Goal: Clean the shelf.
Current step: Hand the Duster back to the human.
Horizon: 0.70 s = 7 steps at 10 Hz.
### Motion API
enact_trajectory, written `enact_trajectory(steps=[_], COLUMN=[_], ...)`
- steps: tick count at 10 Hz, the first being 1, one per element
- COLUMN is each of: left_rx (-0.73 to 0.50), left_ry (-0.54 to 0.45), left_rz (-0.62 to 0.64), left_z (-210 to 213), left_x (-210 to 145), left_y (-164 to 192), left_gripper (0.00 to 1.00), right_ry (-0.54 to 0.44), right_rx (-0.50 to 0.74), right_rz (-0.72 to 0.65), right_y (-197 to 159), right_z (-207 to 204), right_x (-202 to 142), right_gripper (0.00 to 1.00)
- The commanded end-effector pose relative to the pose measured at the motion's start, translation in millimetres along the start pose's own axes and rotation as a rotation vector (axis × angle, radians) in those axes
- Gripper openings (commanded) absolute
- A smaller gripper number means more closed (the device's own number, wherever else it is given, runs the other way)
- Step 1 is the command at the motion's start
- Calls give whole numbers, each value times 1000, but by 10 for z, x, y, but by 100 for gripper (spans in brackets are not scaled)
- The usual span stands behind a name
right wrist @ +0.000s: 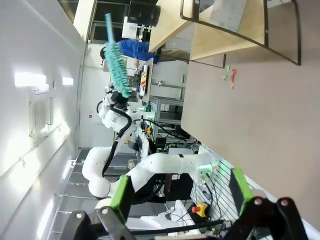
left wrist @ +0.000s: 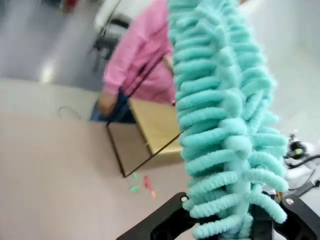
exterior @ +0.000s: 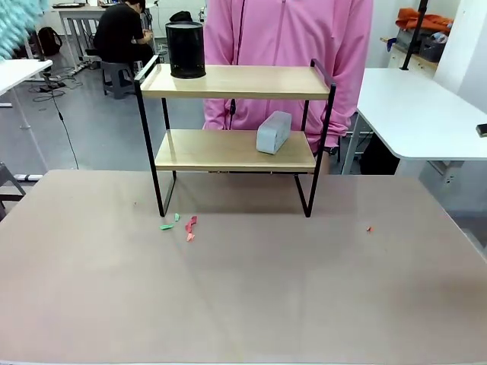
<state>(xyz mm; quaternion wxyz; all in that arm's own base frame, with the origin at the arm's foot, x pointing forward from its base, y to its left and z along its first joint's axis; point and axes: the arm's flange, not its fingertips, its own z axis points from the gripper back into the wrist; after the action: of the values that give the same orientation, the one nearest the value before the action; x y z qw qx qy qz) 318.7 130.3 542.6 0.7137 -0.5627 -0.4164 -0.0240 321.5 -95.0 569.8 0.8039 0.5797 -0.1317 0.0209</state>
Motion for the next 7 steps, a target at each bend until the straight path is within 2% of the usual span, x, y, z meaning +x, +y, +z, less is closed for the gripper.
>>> enact_trajectory(steps=[1, 4, 5, 6, 7], left_rx=[95, 203, 232, 181, 181], left_ry=[74, 129, 165, 109, 109], left_rz=[201, 382, 418, 327, 327], left_z=[-258, -300, -330, -356, -356], left_x=[18, -18, -37, -143, -143], left_y=[205, 671, 716, 714, 714], left_gripper=[0, 0, 8, 8, 8], right_ry=[7, 7, 7, 7, 7], right_rx=[3, 3, 3, 3, 3], right_rz=[23, 23, 23, 23, 23], right_y=[10, 10, 10, 10, 10], right_z=[43, 43, 43, 43, 43], right_x=[21, 21, 21, 21, 21], right_gripper=[100, 100, 100, 100, 100])
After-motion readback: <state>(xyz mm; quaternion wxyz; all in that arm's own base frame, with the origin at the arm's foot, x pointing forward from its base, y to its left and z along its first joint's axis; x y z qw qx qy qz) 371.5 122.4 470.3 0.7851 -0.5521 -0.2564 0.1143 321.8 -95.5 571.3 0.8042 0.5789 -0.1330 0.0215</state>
